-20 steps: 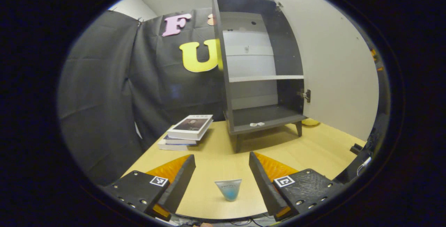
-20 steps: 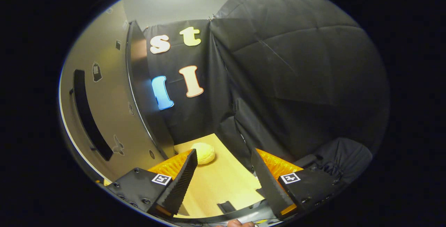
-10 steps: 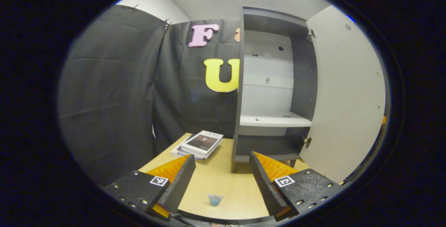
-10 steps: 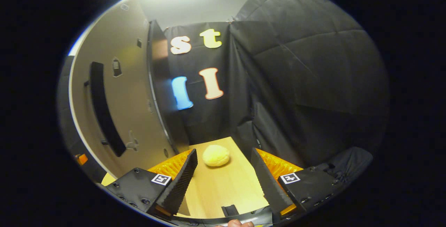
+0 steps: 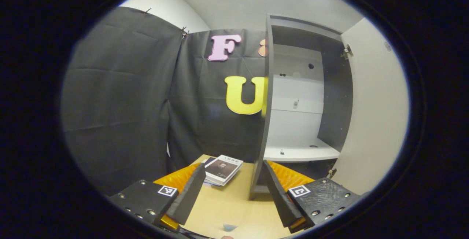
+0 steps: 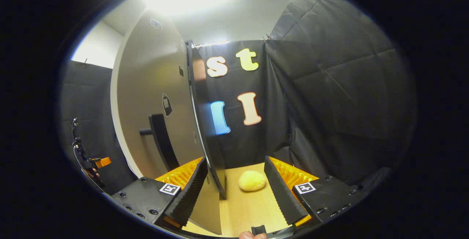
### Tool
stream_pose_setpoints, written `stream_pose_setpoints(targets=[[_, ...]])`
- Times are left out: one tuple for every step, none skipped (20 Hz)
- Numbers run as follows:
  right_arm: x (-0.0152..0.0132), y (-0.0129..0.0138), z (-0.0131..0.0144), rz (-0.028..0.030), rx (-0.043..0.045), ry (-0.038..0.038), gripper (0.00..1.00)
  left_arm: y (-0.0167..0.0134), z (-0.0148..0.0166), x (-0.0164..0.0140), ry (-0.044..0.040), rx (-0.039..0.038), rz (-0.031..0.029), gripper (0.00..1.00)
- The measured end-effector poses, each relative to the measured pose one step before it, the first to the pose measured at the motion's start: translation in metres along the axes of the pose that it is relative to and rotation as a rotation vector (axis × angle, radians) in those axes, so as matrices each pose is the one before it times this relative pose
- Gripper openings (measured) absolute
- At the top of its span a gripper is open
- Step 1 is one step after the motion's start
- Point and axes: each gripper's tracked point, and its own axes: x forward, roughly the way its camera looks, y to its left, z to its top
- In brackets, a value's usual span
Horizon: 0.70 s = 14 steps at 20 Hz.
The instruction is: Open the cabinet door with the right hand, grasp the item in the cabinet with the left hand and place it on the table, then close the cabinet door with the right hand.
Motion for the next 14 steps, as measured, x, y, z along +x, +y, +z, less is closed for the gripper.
stream_pose_setpoints(targets=[[0.00057,0.0018,0.00439,0.00121,-0.00663,-0.00433,0.97,0.00193,0.00343,0.00373,-0.0087,0.00912,-0.00837,0.92],[0.00096,0.00208,0.00231,-0.00036,0.00395,-0.00511,0.97,0.0037,0.00284,0.00267,-0.01576,0.01634,-0.00042,0.92],[0.00117,0.00632,0.00273,0.00977,0.01093,-0.00893,0.97,0.00469,0.00271,0.00184,-0.01429,0.01238,0.00572,0.92],[0.00317,0.00907,0.00175,0.01405,0.01145,-0.00538,0.97,0.00068,-0.00104,0.00024,-0.00559,0.00424,0.00049,0.92],[0.00053,0.00394,-0.00064,0.00154,-0.00459,0.00352,0.97,-0.00114,-0.0014,0.00046,-0.00072,-0.00252,-0.00732,0.94],[-0.00092,-0.00181,0.00179,-0.00233,-0.00273,-0.00542,0.96,0.0001,-0.00145,0.00012,-0.00086,-0.00305,-0.00724,0.94],[0.00074,-0.00005,-0.00288,-0.00974,0.00752,0.0108,0.95,0.00099,-0.00041,0.00006,-0.00385,0.00164,-0.00658,0.92],[-0.00211,0.00097,-0.0004,-0.00311,0.00764,0.00161,0.97,0.00269,-0.00002,-0.00009,-0.00214,0.00733,-0.0032,0.92],[-0.0007,0.00301,-0.00127,-0.00128,0.00016,0.00383,0.96,0.00305,-0.00122,0.00033,0.00472,0.01012,-0.00246,0.94],[0.00074,0.00216,0.00145,-0.00274,-0.00139,0.00065,0.96,0.00128,-0.00099,0.00153,0.00321,0.0124,-0.00252,0.94],[0.00065,0.00316,-0.00135,-0.00375,0.00068,0.00852,0.96,0.00379,0.00043,0.00076,0.00163,0.00842,-0.00155,0.91],[0.00011,0.00376,-0.001,-0.00125,0.00117,0.00328,0.96,0.00148,-0.0007,0.00175,0.00348,0.00327,-0.00437,0.91],[-0.00116,0.00444,-0.00047,-0.00111,0.0012,0.00168,0.96,0.00119,0.00041,0.00005,0.00227,-0.0019,-0.00836,0.94],[-0.00023,0.00444,-0.00117,-0.00092,0.00557,-0.00122,0.96,0.00111,-0.00037,0.00163,0.00141,-0.00171,-0.00921,0.94]])
